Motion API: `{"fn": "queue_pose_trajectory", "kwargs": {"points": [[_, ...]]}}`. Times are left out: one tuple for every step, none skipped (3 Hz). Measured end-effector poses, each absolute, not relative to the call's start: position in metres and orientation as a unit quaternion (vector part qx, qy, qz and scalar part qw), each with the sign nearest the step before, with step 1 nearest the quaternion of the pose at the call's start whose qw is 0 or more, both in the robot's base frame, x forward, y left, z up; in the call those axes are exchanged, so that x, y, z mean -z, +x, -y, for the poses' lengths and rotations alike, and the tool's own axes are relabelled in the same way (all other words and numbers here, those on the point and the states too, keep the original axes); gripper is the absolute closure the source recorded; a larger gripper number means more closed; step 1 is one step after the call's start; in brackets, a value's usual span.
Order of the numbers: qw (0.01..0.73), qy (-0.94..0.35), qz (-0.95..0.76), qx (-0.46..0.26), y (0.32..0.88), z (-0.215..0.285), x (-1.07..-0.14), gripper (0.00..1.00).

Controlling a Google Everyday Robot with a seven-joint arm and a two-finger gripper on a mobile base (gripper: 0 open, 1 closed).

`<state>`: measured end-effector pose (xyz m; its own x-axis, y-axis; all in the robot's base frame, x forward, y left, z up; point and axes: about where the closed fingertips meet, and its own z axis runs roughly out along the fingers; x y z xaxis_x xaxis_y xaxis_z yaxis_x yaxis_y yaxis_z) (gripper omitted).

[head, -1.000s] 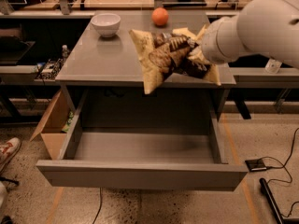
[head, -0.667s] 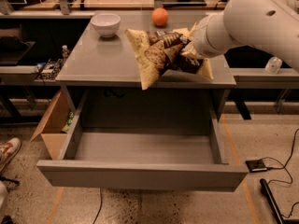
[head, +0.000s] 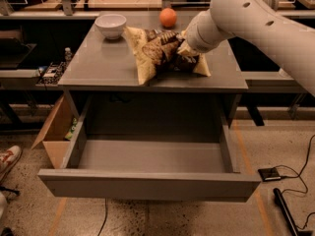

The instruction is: Pick brown chip bag from top drawer and place on counter

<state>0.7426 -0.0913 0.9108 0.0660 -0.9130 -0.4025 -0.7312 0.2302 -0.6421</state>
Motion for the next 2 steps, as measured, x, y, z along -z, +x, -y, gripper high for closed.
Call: {"fn": "queue_pose_trajectory", "kwargs": {"points": [[0.398,-0.616,-0.672,0.101,0.7590,0.0765,-0.9065,1.00],[0.398,-0.616,-0.672,0.100,0.7597,0.0751,-0.9061,0.82]]}}
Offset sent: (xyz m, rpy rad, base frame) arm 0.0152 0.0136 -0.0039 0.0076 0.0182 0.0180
